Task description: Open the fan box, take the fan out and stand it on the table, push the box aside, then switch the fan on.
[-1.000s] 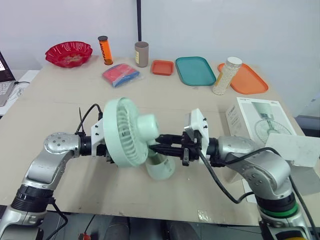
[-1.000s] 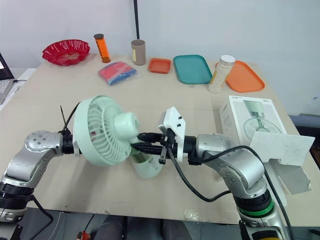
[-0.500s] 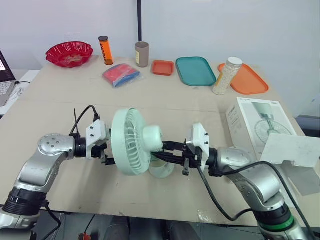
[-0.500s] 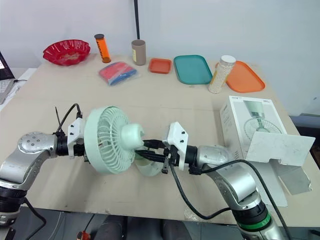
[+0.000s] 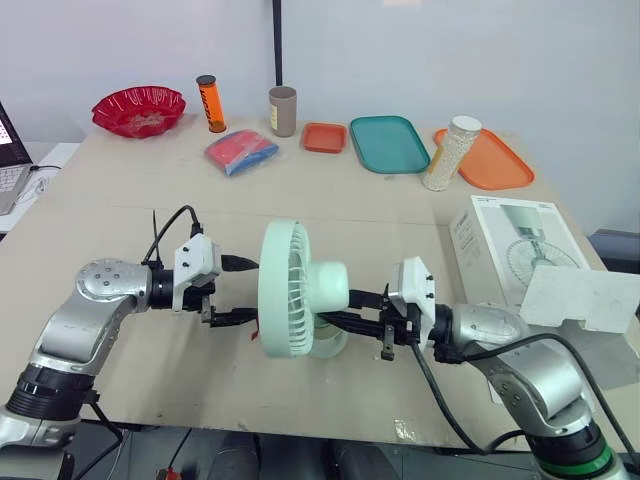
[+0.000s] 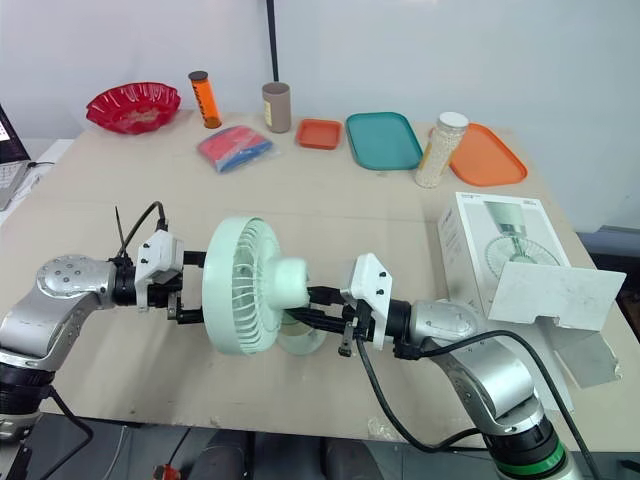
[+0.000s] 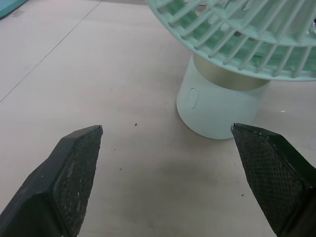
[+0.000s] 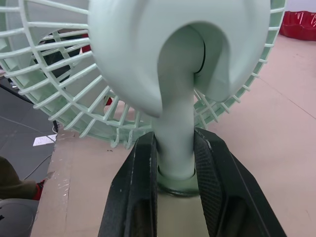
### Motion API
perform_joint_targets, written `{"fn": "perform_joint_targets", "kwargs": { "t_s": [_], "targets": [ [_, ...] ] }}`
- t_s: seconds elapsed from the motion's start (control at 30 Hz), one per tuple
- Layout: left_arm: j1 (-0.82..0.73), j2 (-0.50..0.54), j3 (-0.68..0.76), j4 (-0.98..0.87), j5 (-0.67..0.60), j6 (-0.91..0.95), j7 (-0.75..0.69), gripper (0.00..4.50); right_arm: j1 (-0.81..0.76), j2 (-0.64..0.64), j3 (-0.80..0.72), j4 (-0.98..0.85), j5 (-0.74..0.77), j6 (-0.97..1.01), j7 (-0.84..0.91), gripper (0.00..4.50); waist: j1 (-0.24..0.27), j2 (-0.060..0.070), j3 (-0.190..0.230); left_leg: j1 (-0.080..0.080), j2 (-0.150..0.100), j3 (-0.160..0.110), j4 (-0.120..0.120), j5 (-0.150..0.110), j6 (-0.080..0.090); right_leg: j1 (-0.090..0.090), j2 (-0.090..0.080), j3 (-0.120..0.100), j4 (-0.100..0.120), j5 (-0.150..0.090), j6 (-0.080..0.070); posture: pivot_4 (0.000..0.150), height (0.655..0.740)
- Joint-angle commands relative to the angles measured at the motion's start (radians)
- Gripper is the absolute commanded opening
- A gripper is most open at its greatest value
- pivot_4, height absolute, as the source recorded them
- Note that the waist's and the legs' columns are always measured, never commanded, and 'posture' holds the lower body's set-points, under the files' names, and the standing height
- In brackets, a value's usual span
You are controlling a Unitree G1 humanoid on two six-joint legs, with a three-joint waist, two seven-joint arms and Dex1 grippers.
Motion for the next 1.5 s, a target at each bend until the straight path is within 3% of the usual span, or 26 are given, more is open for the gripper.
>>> {"fn": "perform_joint_targets", "kwargs": {
  "t_s": [0.03,0.3,0.6,0.63,0.67,0.8,1.5],
  "targets": [
    [-0.093,-0.026,-0.057,0.101,0.041,-0.070,-0.071,4.44,0.003,-0.021,-0.002,-0.018,0.010,0.015,0.018,1.01,0.001,0.000,0.000,0.000,0.000,0.000,0.000,0.000,0.000,0.000,0.000,0.000,0.000,0.000,0.000,0.150,0.7400],
    [-0.298,-0.148,-0.163,0.445,0.142,-0.244,-0.191,4.44,0.004,-0.036,-0.011,-0.030,0.020,0.024,0.022,1.01,-0.003,0.000,0.000,0.000,-0.002,0.000,0.001,0.000,0.001,0.000,0.000,0.000,0.000,-0.001,0.001,0.150,0.7400],
    [-0.391,-0.245,-0.182,0.618,0.171,-0.352,-0.262,2.04,0.024,-0.056,-0.030,-0.076,0.047,0.055,0.006,1.01,0.000,0.000,0.000,-0.001,-0.003,-0.002,0.001,-0.001,0.001,0.001,-0.001,-0.001,0.001,-0.002,0.001,0.150,0.7400],
    [-0.392,-0.248,-0.181,0.618,0.170,-0.352,-0.267,1.45,0.024,-0.057,-0.030,-0.078,0.048,0.057,0.005,1.01,0.000,0.000,0.000,-0.001,-0.003,-0.002,0.001,-0.001,0.001,0.001,-0.001,-0.001,0.001,-0.002,0.001,0.150,0.7400],
    [-0.391,-0.250,-0.181,0.618,0.170,-0.356,-0.274,1.41,0.024,-0.057,-0.029,-0.081,0.050,0.059,0.004,1.01,0.000,0.000,0.000,-0.001,-0.003,-0.002,0.002,-0.001,0.001,0.001,-0.001,-0.001,0.001,-0.002,0.001,0.150,0.7400],
    [-0.388,-0.261,-0.183,0.619,0.181,-0.367,-0.285,0.06,0.017,-0.057,-0.026,-0.079,0.052,0.068,-0.001,1.01,-0.001,0.000,0.000,-0.001,-0.003,-0.002,0.001,-0.001,0.001,0.001,0.000,-0.001,0.001,-0.002,0.001,0.150,0.7400],
    [-0.388,-0.308,-0.182,0.588,0.180,-0.357,-0.322,0.06,-0.001,-0.063,-0.024,-0.079,0.065,0.106,-0.018,1.01,-0.001,0.000,0.000,-0.001,-0.003,-0.003,0.002,0.000,0.001,0.001,-0.001,-0.001,0.001,-0.002,0.001,0.150,0.7400]
  ]
}}
